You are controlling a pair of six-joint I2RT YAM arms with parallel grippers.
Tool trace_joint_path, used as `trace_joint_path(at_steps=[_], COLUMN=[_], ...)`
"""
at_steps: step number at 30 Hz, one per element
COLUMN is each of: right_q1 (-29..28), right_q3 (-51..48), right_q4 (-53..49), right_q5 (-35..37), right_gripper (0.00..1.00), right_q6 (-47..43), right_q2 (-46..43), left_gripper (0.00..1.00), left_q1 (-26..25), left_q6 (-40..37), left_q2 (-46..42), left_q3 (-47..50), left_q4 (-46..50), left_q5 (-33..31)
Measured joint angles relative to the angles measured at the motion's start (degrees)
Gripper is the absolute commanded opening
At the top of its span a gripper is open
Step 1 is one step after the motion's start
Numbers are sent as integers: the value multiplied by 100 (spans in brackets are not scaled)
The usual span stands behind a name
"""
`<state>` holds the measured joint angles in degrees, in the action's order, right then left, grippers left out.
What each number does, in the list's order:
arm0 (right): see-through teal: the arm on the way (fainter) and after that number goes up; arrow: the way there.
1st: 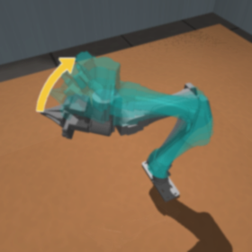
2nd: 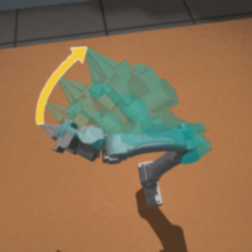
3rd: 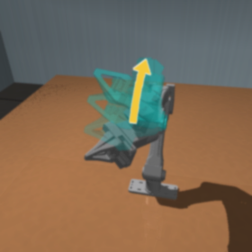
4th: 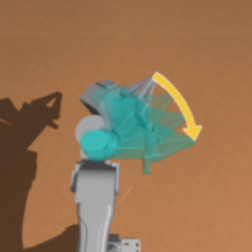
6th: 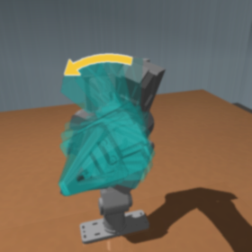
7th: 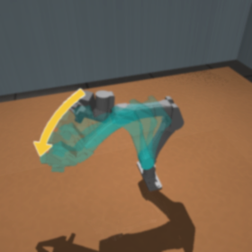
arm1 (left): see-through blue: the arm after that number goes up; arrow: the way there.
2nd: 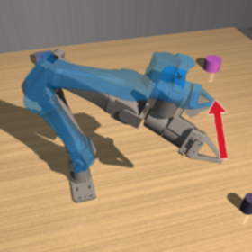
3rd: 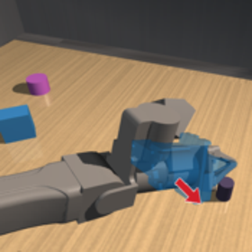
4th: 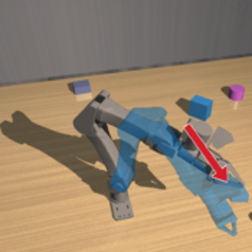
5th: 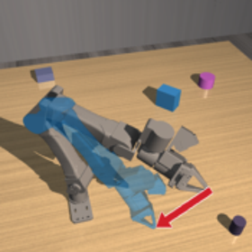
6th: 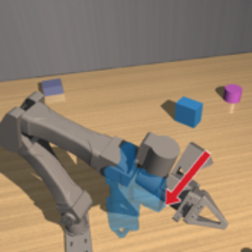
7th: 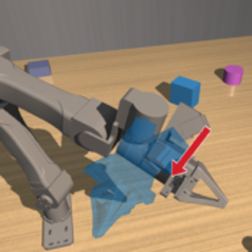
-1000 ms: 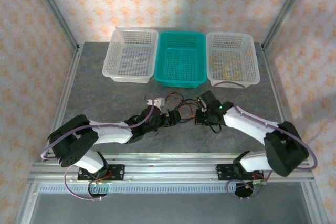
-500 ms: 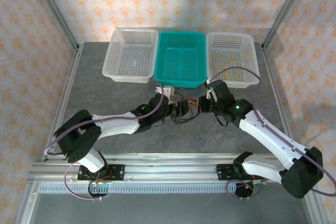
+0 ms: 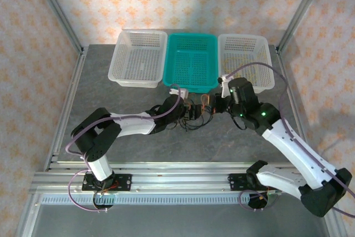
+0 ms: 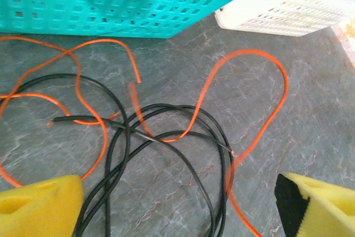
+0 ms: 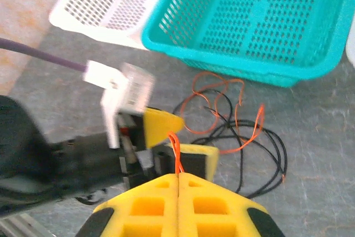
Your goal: Untangle the cables
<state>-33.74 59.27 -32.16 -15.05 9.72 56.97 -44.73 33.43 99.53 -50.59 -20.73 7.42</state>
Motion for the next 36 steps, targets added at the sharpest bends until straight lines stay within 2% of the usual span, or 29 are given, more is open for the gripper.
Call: trace_joint_path(at_steps=[23,30,36], right_q1=[2,2,2], right_q3=[2455,3112,3246], right_q4=[-400,-474,-501], right_q5=[37,304,748], right_gripper=[0,0,0], right_q6=[-647,-772,-815], right_q2=[-487,-533,-507], left_gripper=[90,90,91], left_q1=[0,0,0], left_q6=[-63,-59,-57], left_q2=[647,697,588], left_q3=[-302,-302,-210], left_q4=[398,511,511], left_q5=[63,-59,-70])
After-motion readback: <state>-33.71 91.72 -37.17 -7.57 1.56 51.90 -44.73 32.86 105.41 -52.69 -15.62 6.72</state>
